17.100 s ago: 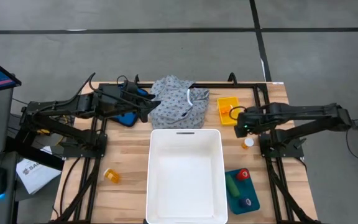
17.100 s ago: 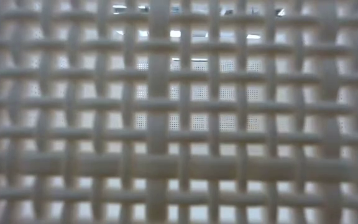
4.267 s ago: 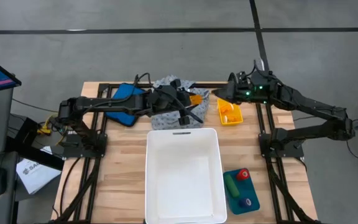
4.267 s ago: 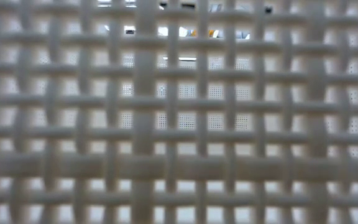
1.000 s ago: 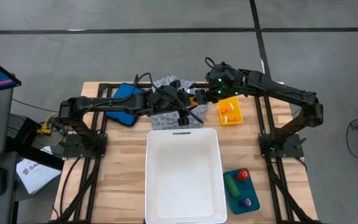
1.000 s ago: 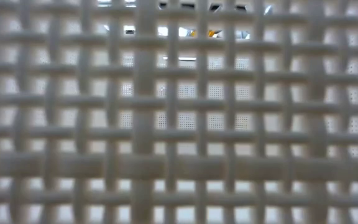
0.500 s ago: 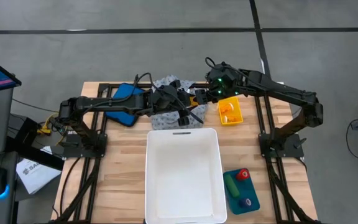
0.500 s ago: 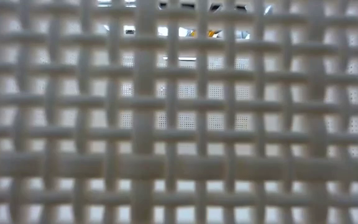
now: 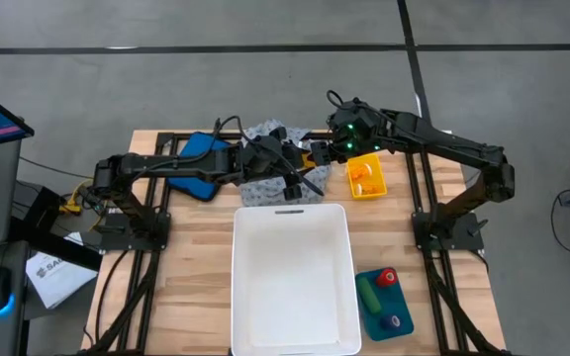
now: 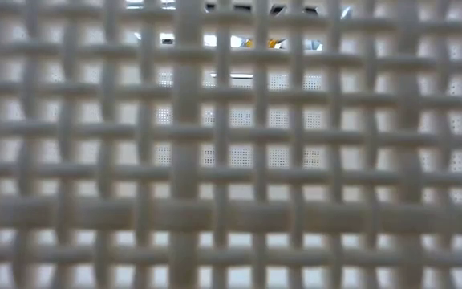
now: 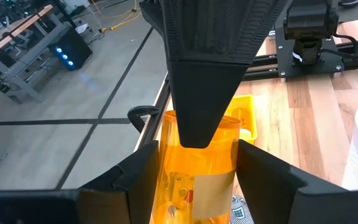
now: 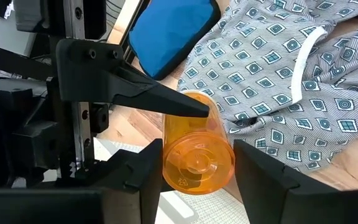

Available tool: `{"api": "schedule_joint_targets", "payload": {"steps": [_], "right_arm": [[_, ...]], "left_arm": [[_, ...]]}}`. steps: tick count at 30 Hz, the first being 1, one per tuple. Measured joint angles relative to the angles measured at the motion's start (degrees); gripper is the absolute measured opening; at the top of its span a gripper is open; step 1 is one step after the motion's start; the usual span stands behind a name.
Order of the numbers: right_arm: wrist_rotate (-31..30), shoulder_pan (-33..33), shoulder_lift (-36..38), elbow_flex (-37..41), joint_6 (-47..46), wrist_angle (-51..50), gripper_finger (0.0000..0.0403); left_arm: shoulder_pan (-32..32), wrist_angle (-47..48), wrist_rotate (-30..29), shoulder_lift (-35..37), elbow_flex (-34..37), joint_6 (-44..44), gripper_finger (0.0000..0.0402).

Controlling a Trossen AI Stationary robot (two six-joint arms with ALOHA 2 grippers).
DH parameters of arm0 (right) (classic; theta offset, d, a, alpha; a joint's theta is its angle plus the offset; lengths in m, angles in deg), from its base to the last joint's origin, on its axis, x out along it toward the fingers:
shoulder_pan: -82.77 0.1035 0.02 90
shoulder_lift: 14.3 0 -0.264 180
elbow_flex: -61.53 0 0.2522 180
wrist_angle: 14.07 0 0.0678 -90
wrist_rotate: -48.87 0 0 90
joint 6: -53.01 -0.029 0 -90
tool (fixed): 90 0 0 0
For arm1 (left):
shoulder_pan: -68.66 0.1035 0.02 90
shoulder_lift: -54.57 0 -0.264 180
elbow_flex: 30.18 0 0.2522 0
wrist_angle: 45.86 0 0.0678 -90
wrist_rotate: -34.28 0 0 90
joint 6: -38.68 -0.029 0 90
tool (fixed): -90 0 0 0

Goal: Pick & place medical supplies in basket/bin
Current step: Put the orange pill bottle into the yellow bin

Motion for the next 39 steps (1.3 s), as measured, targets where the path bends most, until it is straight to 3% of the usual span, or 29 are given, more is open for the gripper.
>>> {"api": "schedule_joint_targets", "payload": {"steps": [24, 31, 39], "right_arm": [[0.1, -1.9, 0.3, -0.3, -0.2, 0.3, 0.0165], [-0.9, -4.1, 0.3, 0.1, 1.1, -4.8, 0.0163], [-6.2, -6.2, 1.0, 0.1, 3.4, -13.4, 0.014]], "left_arm": [[0.3, -1.0, -1.2, 2.4, 0.2, -1.8, 0.0191], [0.3, -2.4, -2.9, 6.3, -0.2, -1.6, 0.0191], [0.1, -1.0, -4.0, 14.3, 0.5, -1.2, 0.0191]]}}
